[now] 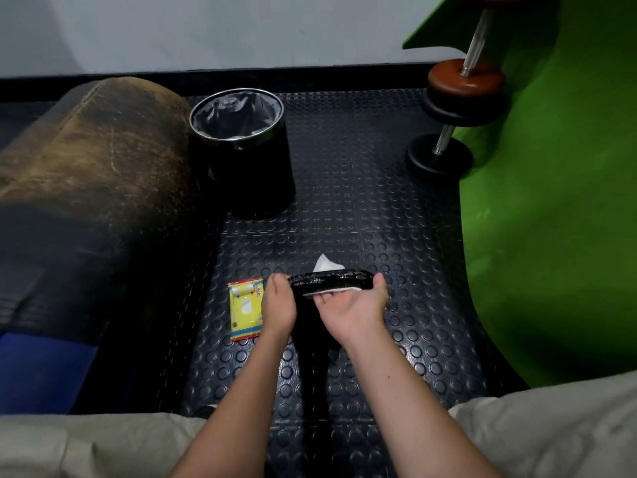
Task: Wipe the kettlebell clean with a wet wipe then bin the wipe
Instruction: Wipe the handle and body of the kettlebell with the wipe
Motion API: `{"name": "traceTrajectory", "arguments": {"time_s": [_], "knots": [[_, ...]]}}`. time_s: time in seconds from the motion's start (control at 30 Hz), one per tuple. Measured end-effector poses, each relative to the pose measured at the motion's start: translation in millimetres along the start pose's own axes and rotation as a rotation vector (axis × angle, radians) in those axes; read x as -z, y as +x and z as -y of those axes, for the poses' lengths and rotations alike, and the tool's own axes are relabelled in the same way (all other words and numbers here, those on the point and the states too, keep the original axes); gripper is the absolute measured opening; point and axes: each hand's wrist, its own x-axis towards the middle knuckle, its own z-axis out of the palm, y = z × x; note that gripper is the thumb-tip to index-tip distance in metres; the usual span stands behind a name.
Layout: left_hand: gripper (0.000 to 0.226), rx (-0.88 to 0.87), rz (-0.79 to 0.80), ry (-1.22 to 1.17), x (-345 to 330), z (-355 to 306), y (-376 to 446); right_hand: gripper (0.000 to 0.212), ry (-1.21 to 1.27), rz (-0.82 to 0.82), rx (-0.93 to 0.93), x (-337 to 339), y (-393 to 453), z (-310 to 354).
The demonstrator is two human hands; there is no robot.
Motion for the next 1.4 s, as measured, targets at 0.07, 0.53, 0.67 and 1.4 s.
{"name": "traceTrajectory", "arguments": {"time_s": [0.07,0.53,0.67,1.4], "knots": [[0.033,-0.005,0.004,-0.014,0,0,0,0.082,0.007,-0.050,-0.006,-4,-3,3],[0.032,-0.019,0.013,0.024,2,-3,-3,0.083,-0.078,0.061,0.031,0,-6,-4],[0.029,-0.010,0.006,0.012,2,-4,-5,0.076,-0.211,-0.031,0.043,-11,-15,-8],[0.030,-0.015,0.017,0.026,4,-7,-8,0.085,-0.110,-0.110,0.069,-10,-14,24]]}}
